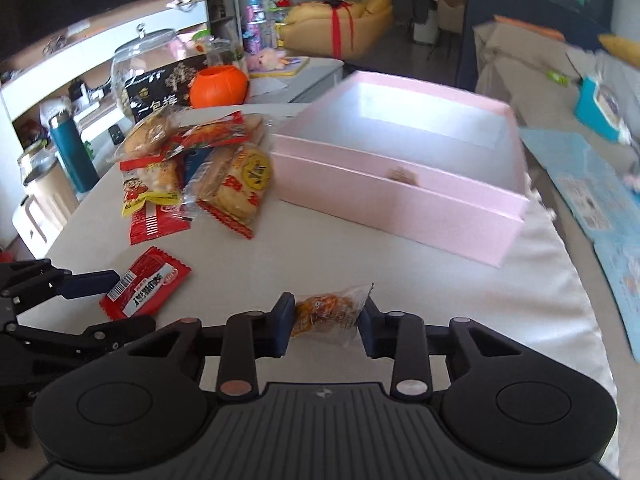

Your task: Organize snacks

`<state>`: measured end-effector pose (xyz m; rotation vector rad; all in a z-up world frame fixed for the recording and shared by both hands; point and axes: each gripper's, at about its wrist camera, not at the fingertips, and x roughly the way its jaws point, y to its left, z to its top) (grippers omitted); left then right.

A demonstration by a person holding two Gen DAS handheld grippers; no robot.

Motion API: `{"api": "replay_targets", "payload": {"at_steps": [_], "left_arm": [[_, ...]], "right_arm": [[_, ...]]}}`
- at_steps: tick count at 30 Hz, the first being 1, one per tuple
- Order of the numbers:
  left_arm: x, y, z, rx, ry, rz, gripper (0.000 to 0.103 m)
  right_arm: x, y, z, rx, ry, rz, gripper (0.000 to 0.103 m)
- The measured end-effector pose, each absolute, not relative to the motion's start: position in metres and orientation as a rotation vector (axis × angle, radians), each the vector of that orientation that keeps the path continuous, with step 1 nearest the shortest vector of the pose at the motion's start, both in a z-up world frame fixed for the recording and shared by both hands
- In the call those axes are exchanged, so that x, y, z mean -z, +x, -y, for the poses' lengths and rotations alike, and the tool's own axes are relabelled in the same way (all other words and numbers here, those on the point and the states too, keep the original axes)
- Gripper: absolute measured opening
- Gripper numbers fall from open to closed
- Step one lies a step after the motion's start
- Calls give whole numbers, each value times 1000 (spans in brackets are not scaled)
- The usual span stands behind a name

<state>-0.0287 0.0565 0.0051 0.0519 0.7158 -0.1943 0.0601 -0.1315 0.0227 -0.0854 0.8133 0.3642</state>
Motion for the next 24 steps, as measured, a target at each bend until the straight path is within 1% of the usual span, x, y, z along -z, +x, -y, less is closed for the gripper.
{"api": "replay_targets", "payload": {"at_steps": [4,5,9,12,17,22,24], "left_arm": [[-4,-30,-57,199,48,-708,64],[-4,-31,-58,199,47,-706,64],[-3,-32,-58,205,47,-696,66],[-3,-32,-58,205,47,-692,66],[-2,-33,-57,203,51,-689,66],[-2,-33,-57,203,52,-687,66],[-2,-34,-57,203,52,-686,66]], "right_arm": [[-22,62,154,-364,0,-853,34],[-22,60,158,-360,2,-845,36],[-21,48,162,-357,-76,-812,55],[-17,38,163,-362,-132,-809,57],[-3,39,158,-363,-132,-848,58],[-14,36,145,-494,-47,-845,57],[-20,33,137,-501,-77,-809,57]]}}
